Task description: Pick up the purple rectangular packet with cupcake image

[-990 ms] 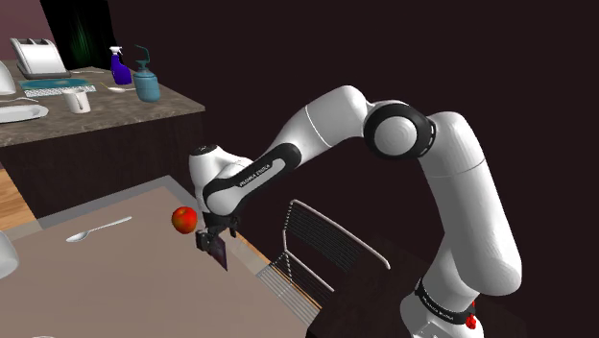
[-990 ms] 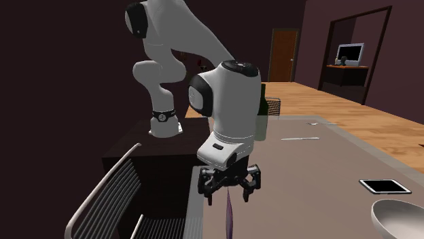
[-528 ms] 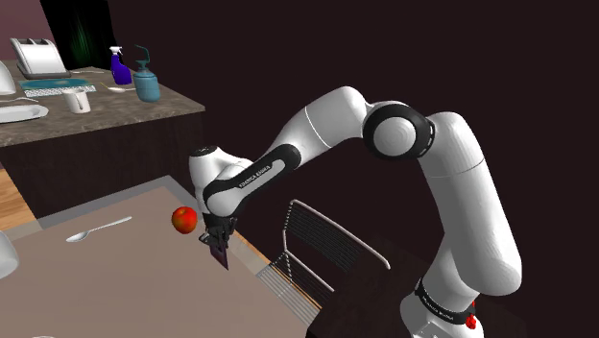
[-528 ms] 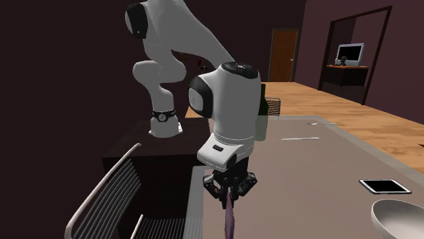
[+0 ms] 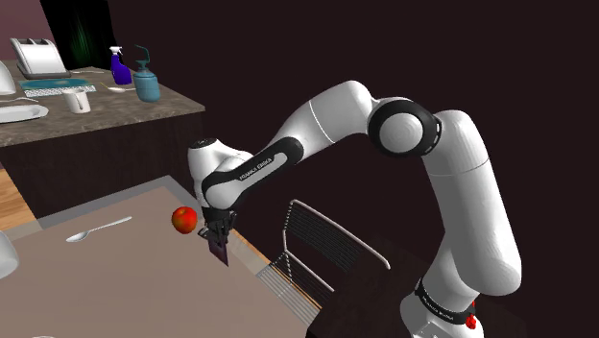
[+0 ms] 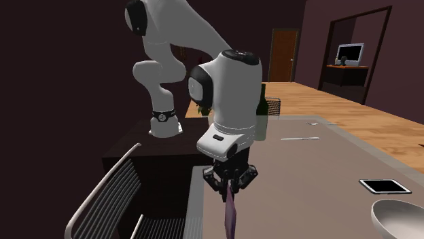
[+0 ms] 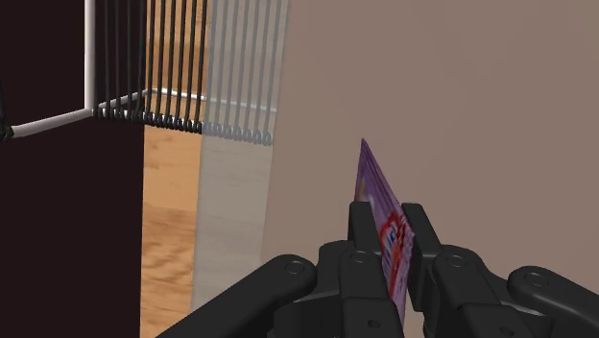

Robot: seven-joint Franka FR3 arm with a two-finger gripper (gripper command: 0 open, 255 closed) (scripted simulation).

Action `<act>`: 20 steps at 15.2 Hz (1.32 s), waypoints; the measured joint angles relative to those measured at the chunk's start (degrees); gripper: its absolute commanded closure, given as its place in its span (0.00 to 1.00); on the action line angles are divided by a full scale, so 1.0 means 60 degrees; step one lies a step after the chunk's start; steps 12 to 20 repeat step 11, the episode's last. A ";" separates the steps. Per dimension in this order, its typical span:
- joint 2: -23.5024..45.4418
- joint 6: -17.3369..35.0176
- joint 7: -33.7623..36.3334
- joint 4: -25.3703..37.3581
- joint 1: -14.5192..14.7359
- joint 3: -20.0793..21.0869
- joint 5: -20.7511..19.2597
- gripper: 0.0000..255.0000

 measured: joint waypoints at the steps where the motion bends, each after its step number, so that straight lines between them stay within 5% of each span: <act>1: -0.0091 -0.0067 -0.0006 -0.0023 -0.0012 0.0018 0.0022 1.00; 20: -0.0812 -0.0948 -0.0131 0.0160 -0.0119 0.0167 0.0249 1.00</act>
